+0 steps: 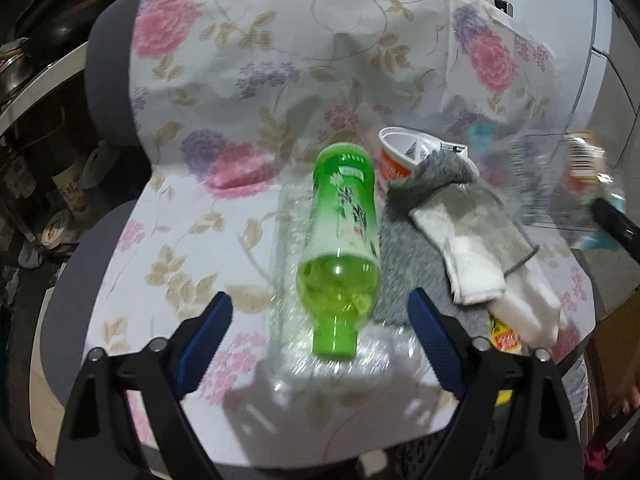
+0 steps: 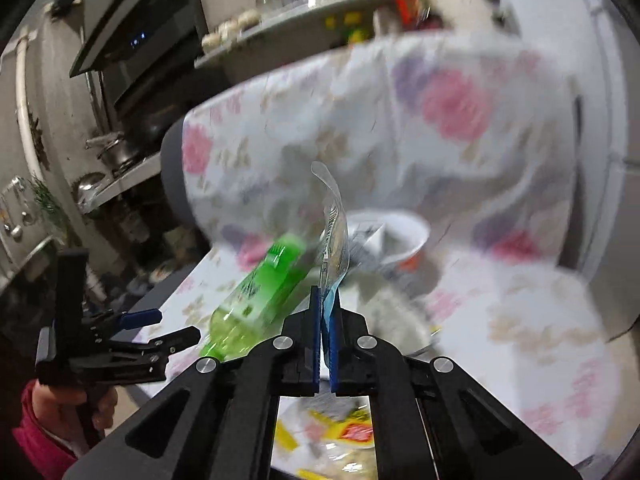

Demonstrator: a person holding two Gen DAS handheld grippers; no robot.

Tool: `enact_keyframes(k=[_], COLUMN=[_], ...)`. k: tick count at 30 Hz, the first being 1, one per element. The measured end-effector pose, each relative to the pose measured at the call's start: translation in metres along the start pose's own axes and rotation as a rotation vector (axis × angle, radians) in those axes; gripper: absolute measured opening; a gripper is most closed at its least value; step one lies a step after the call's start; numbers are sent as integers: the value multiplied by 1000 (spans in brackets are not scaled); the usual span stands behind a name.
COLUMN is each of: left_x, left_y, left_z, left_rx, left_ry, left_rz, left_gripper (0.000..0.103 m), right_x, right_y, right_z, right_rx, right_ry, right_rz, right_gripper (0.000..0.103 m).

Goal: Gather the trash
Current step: 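Grasp the green tea bottle with the left gripper while the right holds the wrapper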

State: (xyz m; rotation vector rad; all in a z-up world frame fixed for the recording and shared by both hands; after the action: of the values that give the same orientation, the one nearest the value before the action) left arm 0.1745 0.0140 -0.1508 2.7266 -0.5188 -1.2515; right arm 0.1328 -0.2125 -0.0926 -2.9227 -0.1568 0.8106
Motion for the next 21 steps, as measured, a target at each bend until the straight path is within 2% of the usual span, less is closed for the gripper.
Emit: enact_keyframes(k=[4,9,14,19,21], left_x=[27,62,96,110,115], left_y=[3,1,-6,-11,-11], left_z=[-15,-32,-40,-42,-40], left_rx=[-7,-48,-65,-81,-83], left_ry=[-32,-76,-134,-149,-164], left_rz=[28,64,48,91,127], left_gripper=[83,83,66,65,58], right_x=[-1,6,11,18,20], right_y=[17,27,28,28,28], right_z=[0,5,9,13,14], right_rx=[24,38,29,30,33], right_ry=[18,-5,-24,-46,-53], right_rz=[22,27,32,29,27], right_gripper=[3,3,3,3,3])
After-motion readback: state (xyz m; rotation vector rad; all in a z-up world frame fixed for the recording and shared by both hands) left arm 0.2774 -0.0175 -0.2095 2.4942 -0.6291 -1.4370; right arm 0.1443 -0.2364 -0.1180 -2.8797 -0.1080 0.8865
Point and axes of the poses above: each gripper's, at about its wrist camera, not at the fingertips, and x roughly the way its jaws point, y to its right, z to its underside, the point moved 3 cm from there along x, roughly the way its jaws point, and after that the axes turned 13 degrees about z, right-handed, at the moved point
